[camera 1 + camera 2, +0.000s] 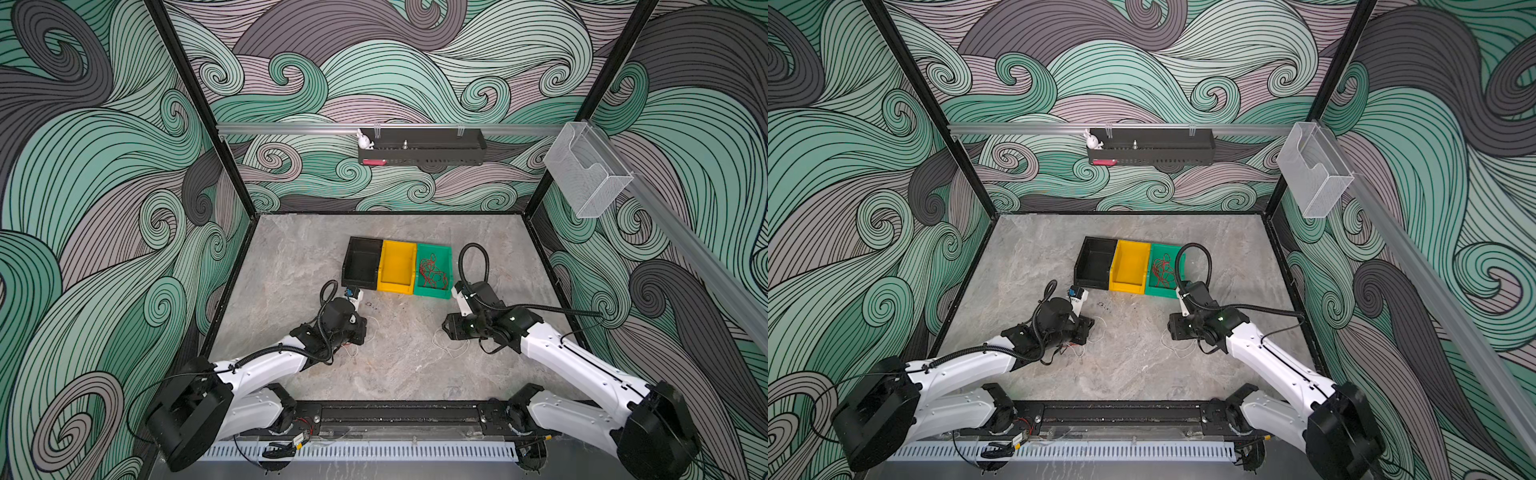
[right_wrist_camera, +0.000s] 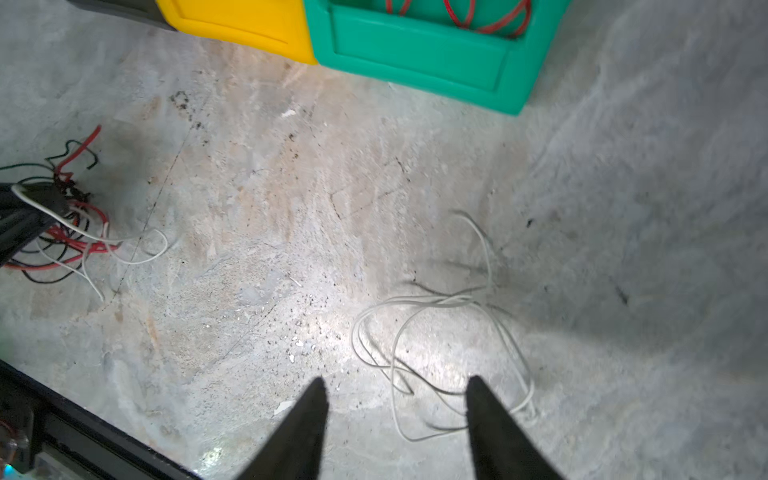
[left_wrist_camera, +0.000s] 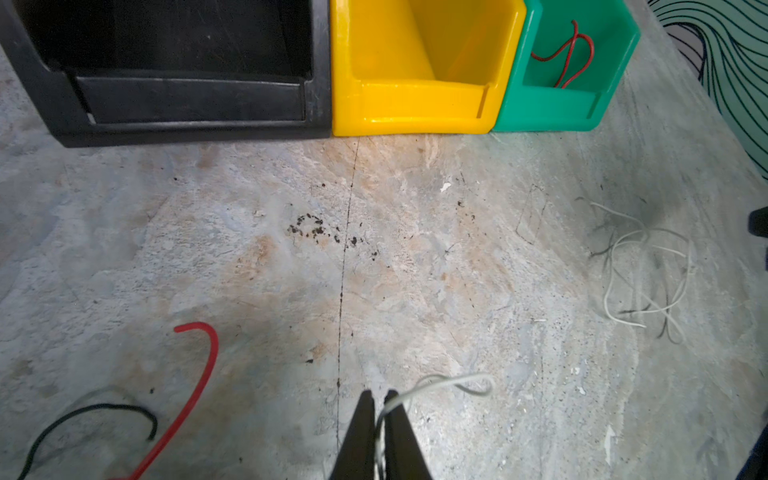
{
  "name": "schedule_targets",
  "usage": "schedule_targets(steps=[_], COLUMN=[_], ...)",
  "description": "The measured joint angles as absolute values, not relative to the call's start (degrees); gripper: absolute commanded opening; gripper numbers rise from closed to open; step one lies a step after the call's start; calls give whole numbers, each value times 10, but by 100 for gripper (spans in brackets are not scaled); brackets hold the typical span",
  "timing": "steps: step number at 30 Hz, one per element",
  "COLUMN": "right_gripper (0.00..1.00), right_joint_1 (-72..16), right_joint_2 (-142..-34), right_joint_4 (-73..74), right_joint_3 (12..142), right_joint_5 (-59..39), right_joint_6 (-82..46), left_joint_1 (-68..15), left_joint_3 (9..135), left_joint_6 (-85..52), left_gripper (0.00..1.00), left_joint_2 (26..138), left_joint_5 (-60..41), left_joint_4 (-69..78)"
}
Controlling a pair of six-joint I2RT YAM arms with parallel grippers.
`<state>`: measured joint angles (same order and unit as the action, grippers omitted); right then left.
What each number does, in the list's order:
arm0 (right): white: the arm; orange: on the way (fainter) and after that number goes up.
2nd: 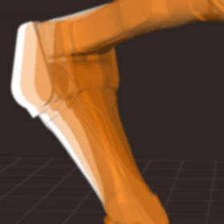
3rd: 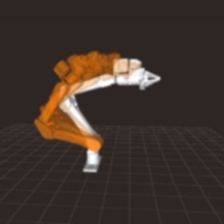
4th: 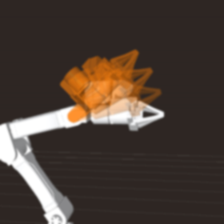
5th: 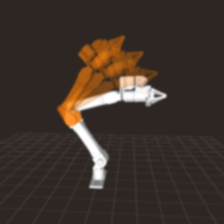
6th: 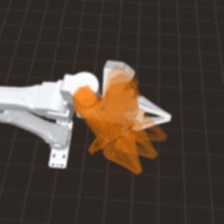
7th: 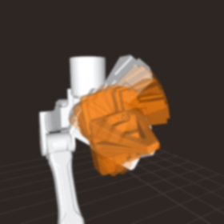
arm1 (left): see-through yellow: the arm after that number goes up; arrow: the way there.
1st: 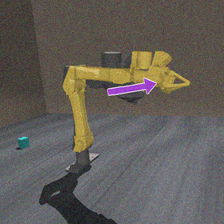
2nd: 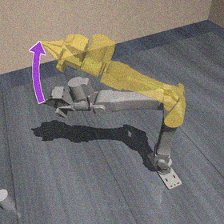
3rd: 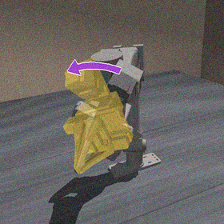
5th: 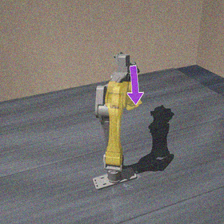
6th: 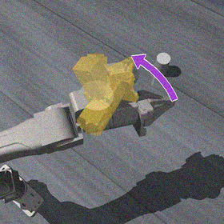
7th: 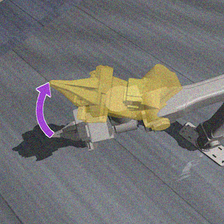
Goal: Untangle the cables
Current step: 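Open the right gripper to release the white wire onto the table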
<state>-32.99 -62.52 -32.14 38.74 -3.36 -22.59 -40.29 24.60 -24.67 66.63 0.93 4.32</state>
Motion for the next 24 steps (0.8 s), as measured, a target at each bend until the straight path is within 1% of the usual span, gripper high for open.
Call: schedule_targets(steps=[1, 3, 9, 13, 16, 19, 21, 24], right_gripper=[79, 83, 84, 82, 80, 78, 75, 67], right_joint_1=[-330, -330, -330, -330, -330, -330, -330, -330], right_joint_2=[-627, -631, -662, -694, -712, -714, -714, -714], right_joint_4=[-325, -329, -325, -313, -304, -298, -294, -285], right_joint_3=[387, 387, 386, 379, 370, 360, 355, 350], right_joint_5=[-28, -21, -13, -12, -12, -11, -11, -22], right_joint_6=[-227, -227, -229, -230, -231, -232, -232, -235], left_joint_1=[-403, -405, -408, -408, -408, -408, -408, -408], left_joint_3=[246, 246, 245, 244, 242, 242, 242, 242], left_joint_6=[-247, -248, -251, -251, -251, -252, -252, -253], left_gripper=[11, 12, 12, 14, 23, 37, 41, 43], left_joint_2=[666, 666, 666, 665, 664, 658, 653, 641], left_joint_5=[10, 11, 11, 13, 12, 10, 10, 11], left_joint_4=[44, 47, 51, 52, 52, 50, 46, 37])
